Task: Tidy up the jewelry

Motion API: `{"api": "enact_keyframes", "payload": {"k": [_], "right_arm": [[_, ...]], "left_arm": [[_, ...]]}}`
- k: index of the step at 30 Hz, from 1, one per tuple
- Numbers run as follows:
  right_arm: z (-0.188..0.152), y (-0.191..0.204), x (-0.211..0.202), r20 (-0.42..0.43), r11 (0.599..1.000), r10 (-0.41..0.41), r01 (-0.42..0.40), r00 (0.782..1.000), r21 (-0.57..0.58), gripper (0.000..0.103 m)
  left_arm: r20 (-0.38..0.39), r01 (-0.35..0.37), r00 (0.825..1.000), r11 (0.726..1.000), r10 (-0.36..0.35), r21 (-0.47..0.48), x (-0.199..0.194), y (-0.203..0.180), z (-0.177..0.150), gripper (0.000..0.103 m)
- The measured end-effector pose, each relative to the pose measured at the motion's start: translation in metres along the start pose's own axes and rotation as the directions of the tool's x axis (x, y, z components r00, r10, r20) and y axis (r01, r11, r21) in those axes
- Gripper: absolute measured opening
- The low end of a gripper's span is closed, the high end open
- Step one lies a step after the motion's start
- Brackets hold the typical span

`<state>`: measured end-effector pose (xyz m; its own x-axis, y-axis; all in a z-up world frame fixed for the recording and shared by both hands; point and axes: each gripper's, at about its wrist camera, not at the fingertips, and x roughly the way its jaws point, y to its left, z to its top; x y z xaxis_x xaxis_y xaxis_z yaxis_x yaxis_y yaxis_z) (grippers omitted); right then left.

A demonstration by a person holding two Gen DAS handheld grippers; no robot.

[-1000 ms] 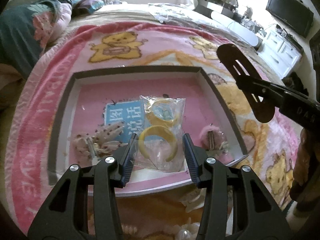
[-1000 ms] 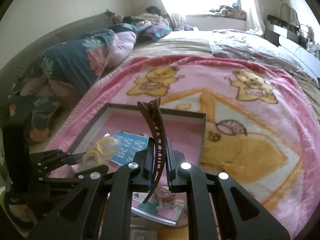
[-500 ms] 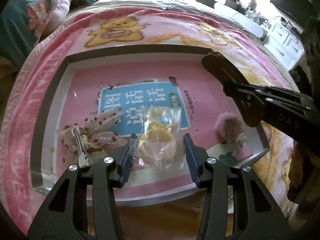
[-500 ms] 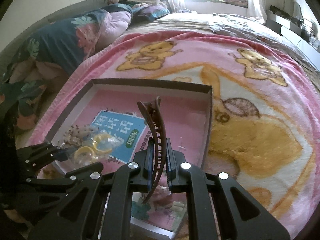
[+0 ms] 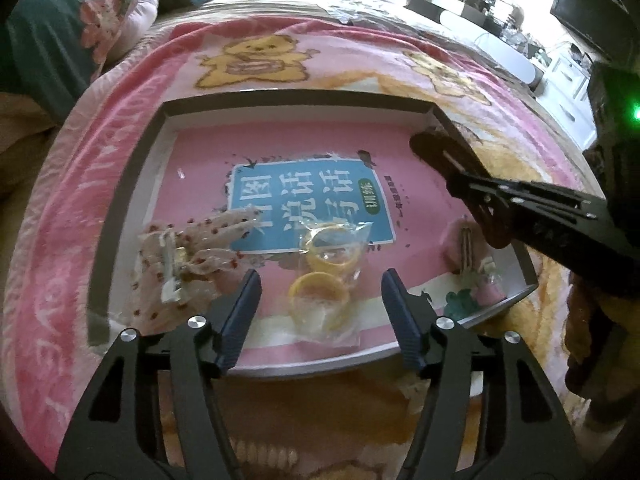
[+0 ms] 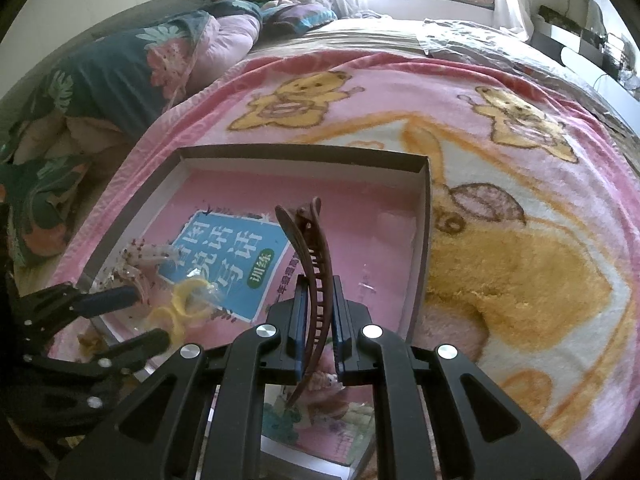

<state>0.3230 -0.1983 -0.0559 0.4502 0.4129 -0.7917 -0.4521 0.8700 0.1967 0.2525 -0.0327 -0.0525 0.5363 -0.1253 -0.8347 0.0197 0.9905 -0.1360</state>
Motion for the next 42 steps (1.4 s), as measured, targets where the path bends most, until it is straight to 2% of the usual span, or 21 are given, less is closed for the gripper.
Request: {"api": "enact_keyframes", "payload": {"k": [5, 6, 8, 10, 11, 15, 19, 24, 26, 30, 42], "right_arm": [[0.0, 0.006, 0.002, -0.013, 1.0, 0.015, -0.015, 1.0, -0.009, 0.013], [0.0, 0.008, 0.0, -0.012, 1.0, 0.015, -0.015, 1.0, -0.017, 0.016], [0.0, 0.01, -0.003, -0.002, 1.0, 0.006, -0.007, 1.0, -0.024, 0.026], [0.0, 0.011, -0.009, 0.013, 1.0, 0.01, -0.01, 1.0, -0.021, 0.042], [0.0, 0.012, -0.012, 0.021, 1.0, 0.012, -0.012, 1.0, -0.019, 0.044], [0.004, 0.016, -0.031, 0.065, 1.0, 0.019, -0.018, 0.998, -0.015, 0.064], [0.005, 0.024, -0.052, 0.109, 0.999, 0.011, -0.007, 0.994, -0.034, 0.08], [0.004, 0.034, -0.077, 0.159, 0.998, -0.008, 0.018, 0.987, -0.059, 0.09], [0.002, 0.036, -0.089, 0.18, 0.999, 0.002, 0.008, 0.984, -0.052, 0.09], [0.001, 0.036, -0.107, 0.203, 1.0, 0.018, -0.013, 0.979, -0.027, 0.095], [-0.017, 0.048, -0.175, 0.299, 1.0, 0.02, -0.021, 0.954, -0.002, 0.096]], "left_arm": [[0.016, -0.006, 1.0, 1.0, 0.007, -0.028, -0.012, 0.004, -0.003, 0.06], [0.022, -0.007, 1.0, 0.999, 0.007, -0.033, -0.016, 0.005, -0.004, 0.062], [0.029, -0.007, 1.0, 0.999, 0.008, -0.044, -0.022, 0.007, -0.004, 0.066], [0.038, -0.01, 0.999, 0.999, 0.011, -0.048, -0.028, 0.007, -0.005, 0.066], [0.044, -0.015, 0.999, 0.999, 0.017, -0.049, -0.032, 0.008, -0.005, 0.068], [0.068, -0.014, 0.997, 0.997, 0.019, -0.07, -0.047, 0.011, -0.005, 0.072], [0.093, -0.012, 0.995, 0.996, 0.019, -0.083, -0.062, 0.013, -0.005, 0.078], [0.117, 0.012, 0.993, 0.996, -0.002, -0.091, -0.08, 0.011, -0.005, 0.086], [0.134, 0.014, 0.991, 0.996, -0.003, -0.083, -0.088, 0.007, -0.005, 0.093], [0.153, 0.028, 0.988, 0.997, -0.016, -0.076, -0.102, 0.004, -0.006, 0.093], [0.207, 0.035, 0.978, 0.998, -0.022, -0.058, -0.146, 0.003, -0.014, 0.093]]}}
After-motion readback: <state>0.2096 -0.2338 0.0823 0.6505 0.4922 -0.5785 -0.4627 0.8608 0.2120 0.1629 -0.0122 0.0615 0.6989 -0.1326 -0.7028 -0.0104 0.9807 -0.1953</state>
